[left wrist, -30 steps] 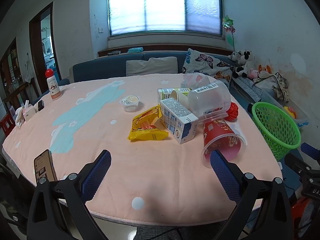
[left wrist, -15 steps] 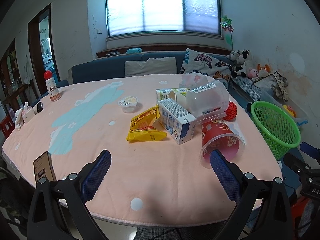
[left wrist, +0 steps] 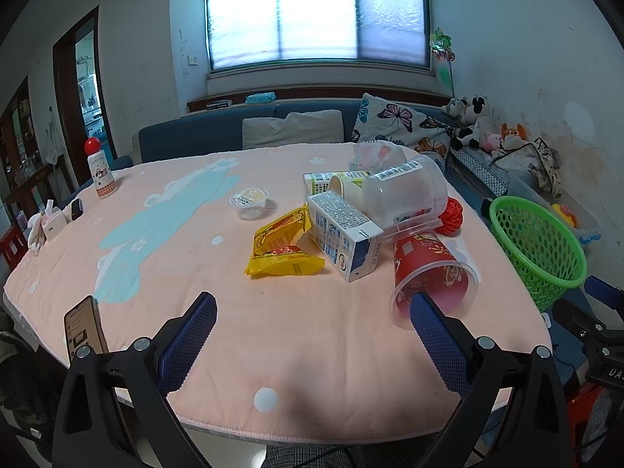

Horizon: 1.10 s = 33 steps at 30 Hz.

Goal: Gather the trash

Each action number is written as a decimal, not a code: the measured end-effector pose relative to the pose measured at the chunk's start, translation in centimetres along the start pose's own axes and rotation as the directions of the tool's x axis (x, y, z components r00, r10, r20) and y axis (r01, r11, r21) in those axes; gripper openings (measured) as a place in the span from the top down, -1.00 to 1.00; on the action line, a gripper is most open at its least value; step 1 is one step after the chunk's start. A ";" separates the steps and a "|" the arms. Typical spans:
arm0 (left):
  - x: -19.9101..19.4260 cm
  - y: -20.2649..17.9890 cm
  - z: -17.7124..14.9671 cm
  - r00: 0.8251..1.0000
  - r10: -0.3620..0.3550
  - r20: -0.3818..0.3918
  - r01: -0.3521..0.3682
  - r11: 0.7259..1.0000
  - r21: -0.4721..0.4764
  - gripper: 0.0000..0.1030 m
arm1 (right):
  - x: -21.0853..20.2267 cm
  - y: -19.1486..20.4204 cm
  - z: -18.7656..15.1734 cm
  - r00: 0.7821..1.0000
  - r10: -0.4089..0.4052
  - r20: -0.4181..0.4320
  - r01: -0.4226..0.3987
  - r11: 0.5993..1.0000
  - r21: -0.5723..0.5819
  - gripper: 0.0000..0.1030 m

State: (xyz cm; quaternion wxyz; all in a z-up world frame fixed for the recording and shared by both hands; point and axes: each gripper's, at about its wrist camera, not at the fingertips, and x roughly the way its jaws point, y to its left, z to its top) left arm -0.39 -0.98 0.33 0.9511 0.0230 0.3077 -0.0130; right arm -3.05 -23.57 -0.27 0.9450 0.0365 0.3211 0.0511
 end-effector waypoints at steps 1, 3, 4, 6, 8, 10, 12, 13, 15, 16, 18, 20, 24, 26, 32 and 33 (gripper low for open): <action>0.0 0.0 0.0 1.000 0.000 0.001 0.000 1.000 0.000 -0.87 | 0.1 0.0 0.0 1.000 0.000 -0.001 0.000 1.000 0.000 -0.91; 0.0 0.0 0.1 1.000 0.000 0.002 0.000 1.000 0.000 -0.87 | 0.1 0.1 0.0 1.000 0.000 -0.001 0.000 1.000 0.000 -0.91; 0.1 0.0 0.1 1.000 0.000 0.002 0.000 1.000 -0.001 -0.87 | 0.1 0.1 -0.1 1.000 -0.001 0.000 0.001 1.000 -0.001 -0.91; 0.3 0.0 0.1 1.000 -0.001 0.000 0.001 1.000 0.000 -0.87 | 0.1 0.1 0.0 1.000 -0.001 -0.002 0.001 1.000 -0.001 -0.91; 0.3 0.0 0.1 1.000 -0.002 0.001 0.002 1.000 0.001 -0.87 | 0.2 0.1 0.1 1.000 -0.002 -0.003 0.002 1.000 -0.002 -0.91; 0.3 0.0 0.1 1.000 -0.001 0.001 0.001 1.000 0.000 -0.87 | 0.5 0.1 0.1 1.000 -0.001 -0.007 0.001 1.000 0.000 -0.91; 0.2 0.0 0.1 1.000 0.000 0.001 0.000 1.000 0.000 -0.87 | 0.6 0.1 0.2 1.000 -0.001 -0.008 0.001 1.000 -0.001 -0.91; 0.3 0.0 0.1 1.000 0.001 0.001 -0.001 1.000 0.001 -0.87 | 0.6 0.1 0.2 1.000 0.000 -0.008 0.000 1.000 -0.001 -0.91; 0.3 0.0 0.1 1.000 0.000 0.001 0.000 1.000 0.000 -0.87 | 0.5 0.1 0.2 1.000 -0.001 -0.008 0.001 1.000 0.000 -0.91; 0.3 0.0 0.1 1.000 0.000 0.001 0.000 1.000 0.000 -0.87 | 0.6 0.0 0.2 1.000 0.000 -0.008 0.000 1.000 0.000 -0.91; 0.3 0.0 0.1 1.000 0.000 -0.001 0.000 1.000 0.002 -0.87 | 0.6 0.0 0.2 1.000 -0.001 -0.010 0.001 1.000 0.001 -0.91; 0.8 0.0 0.3 1.000 -0.002 -0.003 0.002 1.000 0.006 -0.87 | 0.6 -0.1 0.3 1.000 -0.001 -0.009 0.001 1.000 0.001 -0.91; 1.0 -0.1 0.5 1.000 -0.002 -0.003 0.002 1.000 0.006 -0.87 | 0.7 -0.1 0.3 1.000 -0.001 -0.008 0.001 1.000 0.000 -0.91; 0.9 -0.1 0.4 1.000 -0.002 -0.002 0.002 1.000 0.007 -0.87 | 0.7 -0.2 0.4 1.000 -0.001 -0.008 0.001 1.000 -0.001 -0.91; 1.2 -0.1 0.9 1.000 -0.004 0.002 0.004 1.000 0.012 -0.87 | 0.9 -0.2 1.0 1.000 -0.002 -0.003 0.002 1.000 -0.007 -0.91; 1.4 -0.1 1.0 1.000 -0.003 0.001 0.003 1.000 0.012 -0.87 | 1.0 -0.2 1.1 1.000 -0.001 -0.003 0.001 1.000 -0.008 -0.91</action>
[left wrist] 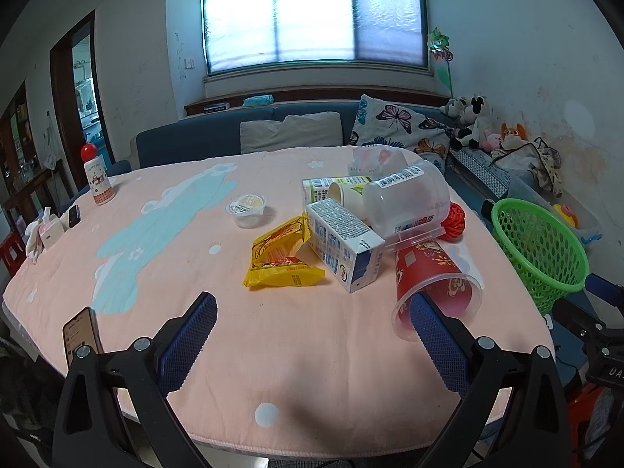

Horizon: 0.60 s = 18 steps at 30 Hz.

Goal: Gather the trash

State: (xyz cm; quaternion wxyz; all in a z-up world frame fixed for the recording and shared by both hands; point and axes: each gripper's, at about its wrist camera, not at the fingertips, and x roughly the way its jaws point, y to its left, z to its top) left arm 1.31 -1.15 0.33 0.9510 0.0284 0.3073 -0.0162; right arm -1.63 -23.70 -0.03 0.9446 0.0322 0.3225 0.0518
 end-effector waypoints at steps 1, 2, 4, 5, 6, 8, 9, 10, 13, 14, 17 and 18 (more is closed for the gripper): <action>-0.1 0.0 0.0 1.000 0.001 0.000 -0.001 1.000 0.001 -0.87 | 0.0 0.0 0.1 1.000 0.000 0.000 0.000 1.000 -0.002 -0.91; 0.0 0.0 0.1 1.000 0.002 -0.001 -0.002 1.000 0.001 -0.87 | 0.1 0.0 0.2 1.000 -0.001 0.000 0.001 1.000 -0.005 -0.91; 0.1 0.2 0.4 1.000 0.002 0.001 -0.002 1.000 0.001 -0.87 | 0.2 0.1 0.4 1.000 -0.001 0.001 0.001 1.000 -0.008 -0.91; 0.2 0.3 0.5 1.000 0.003 0.002 -0.003 1.000 0.000 -0.87 | 0.2 0.1 0.5 1.000 0.000 0.001 0.000 1.000 -0.009 -0.91; 0.2 0.4 0.6 1.000 0.004 0.003 -0.004 1.000 0.000 -0.87 | 0.2 0.2 0.5 1.000 0.001 0.002 -0.001 1.000 -0.010 -0.91; 0.3 0.5 0.7 1.000 0.004 0.005 -0.004 1.000 -0.001 -0.87 | 0.4 0.2 0.7 1.000 -0.001 0.004 0.001 1.000 -0.016 -0.91; 0.4 0.7 0.8 1.000 0.005 0.005 -0.005 1.000 -0.003 -0.87 | 0.4 0.3 0.8 1.000 -0.001 0.004 0.001 1.000 -0.017 -0.91; 0.5 0.8 0.8 1.000 0.005 0.006 -0.005 1.000 -0.003 -0.87 | 0.5 0.4 0.9 1.000 0.000 0.005 0.001 1.000 -0.020 -0.91; 0.7 1.2 1.1 1.000 0.011 0.007 -0.011 1.000 -0.007 -0.87 | 0.7 0.6 1.2 1.000 0.002 0.007 -0.002 1.000 -0.031 -0.91; 0.8 1.3 1.1 1.000 0.014 0.008 -0.014 1.000 -0.009 -0.87 | 0.8 0.8 1.3 1.000 0.002 0.008 -0.002 0.999 -0.034 -0.91; 1.1 2.1 1.4 1.000 0.020 0.008 -0.020 0.999 -0.026 -0.87 | 1.1 1.2 1.8 1.000 0.003 0.013 -0.003 0.999 -0.052 -0.91; 1.1 2.3 1.5 1.000 0.023 0.009 -0.022 0.999 -0.029 -0.87 | 1.2 1.2 2.0 1.000 0.004 0.014 -0.004 0.998 -0.056 -0.91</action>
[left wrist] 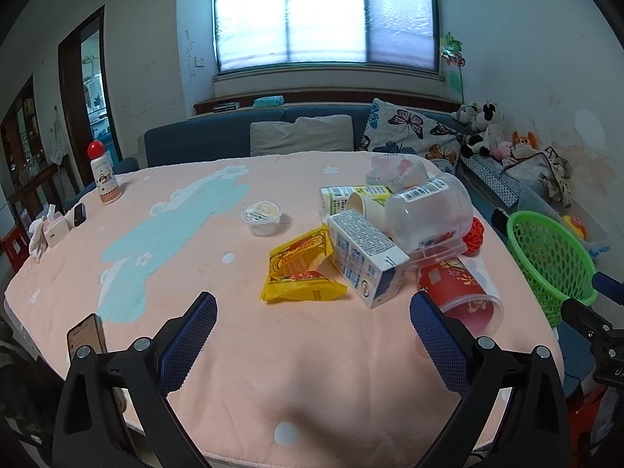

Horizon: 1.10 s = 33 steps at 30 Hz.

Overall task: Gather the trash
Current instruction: 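Move both tools forward toward the cups and snack bag, then grasp the red paper cup with the right tool while the left tool grasps the yellow snack bag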

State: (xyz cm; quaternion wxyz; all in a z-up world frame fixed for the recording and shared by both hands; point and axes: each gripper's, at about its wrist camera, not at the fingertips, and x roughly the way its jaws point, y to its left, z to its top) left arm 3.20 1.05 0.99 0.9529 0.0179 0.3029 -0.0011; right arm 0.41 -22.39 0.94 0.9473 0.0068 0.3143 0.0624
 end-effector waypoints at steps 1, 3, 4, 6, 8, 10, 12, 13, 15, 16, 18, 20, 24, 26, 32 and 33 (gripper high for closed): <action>0.1 0.2 0.0 1.000 0.003 0.001 -0.003 1.000 -0.001 -0.87 | 0.1 0.1 0.2 1.000 0.002 0.000 -0.002 1.000 -0.005 -0.91; 0.2 0.5 0.1 1.000 0.010 0.001 -0.010 1.000 -0.002 -0.87 | 0.5 0.3 0.6 1.000 0.006 0.001 -0.006 1.000 -0.011 -0.91; 0.3 0.8 0.2 1.000 0.013 0.000 -0.013 1.000 -0.006 -0.87 | 0.7 0.5 0.8 1.000 0.010 0.001 -0.010 1.000 -0.015 -0.91; 0.4 1.3 0.4 1.000 0.016 0.000 -0.016 1.000 -0.012 -0.87 | 1.1 0.7 1.2 1.000 0.015 -0.003 -0.015 1.000 -0.021 -0.91; 0.5 1.5 0.5 1.000 0.020 -0.001 -0.020 1.000 -0.016 -0.87 | 1.6 0.9 1.5 1.000 0.020 -0.005 -0.020 0.999 -0.029 -0.91; 0.7 1.8 0.5 1.000 0.022 -0.005 -0.022 1.000 -0.019 -0.87 | 2.0 1.2 1.9 0.999 0.030 -0.010 -0.030 0.999 -0.038 -0.91; 0.8 2.1 0.6 1.000 0.027 -0.004 -0.027 0.999 -0.019 -0.87 | 2.5 1.3 2.3 0.999 0.045 -0.014 -0.045 0.998 -0.045 -0.91; 0.9 2.2 0.7 1.000 0.028 -0.006 -0.028 0.999 -0.022 -0.87 | 2.6 1.4 2.5 0.999 0.049 -0.015 -0.050 0.997 -0.051 -0.91; 1.1 2.6 0.7 1.000 0.030 -0.008 -0.030 0.999 -0.029 -0.87 | 3.1 1.5 3.0 0.998 0.057 -0.016 -0.058 0.996 -0.063 -0.91; 1.3 2.7 0.8 0.999 0.032 -0.010 -0.033 0.999 -0.032 -0.87 | 3.2 1.5 3.1 0.998 0.065 -0.018 -0.066 0.996 -0.065 -0.91; 1.5 3.0 0.8 0.999 0.034 -0.015 -0.035 0.999 -0.034 -0.87 | 3.8 1.4 3.6 0.997 0.076 -0.033 -0.078 0.995 -0.063 -0.90; 1.7 3.2 0.7 0.999 0.038 -0.019 -0.039 0.999 -0.039 -0.87 | 4.2 1.5 3.9 0.993 0.103 -0.052 -0.106 0.993 -0.052 -0.90; 2.3 3.5 0.7 0.999 0.040 -0.030 -0.041 0.998 -0.046 -0.87 | 5.5 1.6 4.3 0.979 0.175 -0.105 -0.176 0.984 -0.002 -0.87; 2.5 3.5 0.7 0.999 0.039 -0.033 -0.041 0.998 -0.047 -0.87 | 6.5 1.8 4.7 0.972 0.194 -0.132 -0.194 0.981 0.010 -0.85; 3.2 4.0 0.7 0.999 0.034 -0.041 -0.036 0.998 -0.048 -0.87 | 10.2 1.5 5.7 0.929 0.273 -0.249 -0.245 0.960 0.137 -0.82; 3.3 4.2 0.7 0.998 0.034 -0.044 -0.036 0.998 -0.051 -0.87 | 10.7 1.5 5.8 0.923 0.280 -0.264 -0.248 0.957 0.148 -0.82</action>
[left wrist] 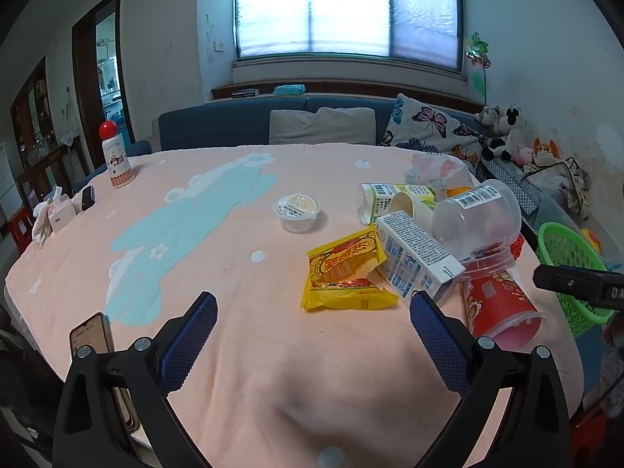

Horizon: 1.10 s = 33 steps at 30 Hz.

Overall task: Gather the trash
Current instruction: 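Grasp the red paper cup with the right tool while the left tool grasps the yellow snack bag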

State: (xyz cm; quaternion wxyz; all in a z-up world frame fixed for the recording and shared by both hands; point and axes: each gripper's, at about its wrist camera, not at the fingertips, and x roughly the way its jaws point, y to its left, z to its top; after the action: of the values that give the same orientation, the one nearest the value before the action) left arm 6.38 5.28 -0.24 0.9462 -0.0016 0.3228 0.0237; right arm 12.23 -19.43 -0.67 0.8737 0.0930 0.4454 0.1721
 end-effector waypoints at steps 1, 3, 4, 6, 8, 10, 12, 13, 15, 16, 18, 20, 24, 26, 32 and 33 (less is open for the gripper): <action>0.2 0.1 0.0 1.000 -0.001 -0.002 0.001 1.000 -0.003 -0.87 | 0.5 -0.1 0.3 1.000 0.003 -0.019 -0.003 1.000 0.011 -0.82; 0.4 0.3 0.1 1.000 -0.002 -0.004 0.002 1.000 -0.002 -0.87 | 1.8 -0.5 0.7 0.998 0.006 -0.062 -0.003 0.999 0.036 -0.81; 0.5 0.4 0.1 1.000 -0.001 -0.003 0.001 1.000 0.002 -0.87 | 2.3 -0.6 0.8 0.997 0.015 -0.079 -0.011 0.999 0.050 -0.81; 0.8 0.7 0.1 1.000 0.003 -0.006 -0.003 1.000 0.005 -0.87 | 3.5 -1.4 1.0 0.991 0.044 -0.123 -0.030 0.993 0.112 -0.80; 1.2 1.0 0.1 1.000 0.005 -0.014 -0.005 1.000 0.000 -0.86 | 4.5 -2.1 1.1 0.985 0.081 -0.153 -0.055 0.984 0.170 -0.77; 1.8 1.4 0.1 1.000 0.004 -0.027 -0.004 1.000 -0.004 -0.85 | 5.5 -2.5 1.3 0.977 0.112 -0.182 -0.073 0.975 0.209 -0.76; 2.4 1.6 0.1 0.999 0.000 -0.037 0.000 1.000 -0.001 -0.84 | 6.3 -2.7 1.3 0.971 0.125 -0.206 -0.077 0.971 0.228 -0.74; 2.7 1.6 0.2 0.999 0.000 -0.041 0.000 1.000 0.003 -0.84 | 6.8 -2.8 1.3 0.966 0.136 -0.220 -0.082 0.968 0.238 -0.74; 3.4 1.5 0.3 0.999 -0.008 -0.052 0.009 1.000 0.009 -0.80 | 7.5 -3.1 1.4 0.956 0.159 -0.245 -0.092 0.960 0.264 -0.70; 4.0 1.6 0.4 0.998 -0.021 -0.062 0.022 1.000 0.008 -0.77 | 7.8 -3.3 1.3 0.952 0.172 -0.254 -0.099 0.956 0.277 -0.68; 5.2 1.6 0.7 0.995 -0.050 -0.092 0.050 0.999 0.000 -0.67 | 8.2 -3.7 1.2 0.942 0.204 -0.266 -0.118 0.944 0.307 -0.62; 6.2 1.5 0.9 0.992 -0.069 -0.106 0.069 0.998 -0.001 -0.62 | 7.9 -4.0 1.3 0.941 0.216 -0.259 -0.132 0.942 0.307 -0.57; 7.8 0.5 1.2 0.987 -0.112 -0.119 0.120 0.991 0.058 -0.59 | 7.4 -4.5 1.3 0.935 0.247 -0.253 -0.162 0.935 0.316 -0.43; 8.5 -0.2 1.1 0.984 -0.122 -0.127 0.134 0.987 0.084 -0.59 | 7.0 -4.8 1.3 0.936 0.249 -0.248 -0.166 0.935 0.312 -0.43; 10.8 -2.1 1.1 0.981 -0.127 -0.144 0.150 0.975 0.164 -0.61 | 6.5 -4.5 0.5 0.939 0.244 -0.241 -0.169 0.941 0.293 -0.42; 11.3 -2.4 1.1 0.981 -0.126 -0.149 0.152 0.972 0.178 -0.62 | 6.3 -4.6 0.4 0.940 0.242 -0.239 -0.170 0.942 0.289 -0.41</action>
State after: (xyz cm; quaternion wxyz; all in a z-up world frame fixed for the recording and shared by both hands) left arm 16.07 3.36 -6.25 0.9171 0.0637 0.3865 -0.0735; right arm 16.98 -21.27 -6.57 0.7612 0.2307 0.5672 0.2136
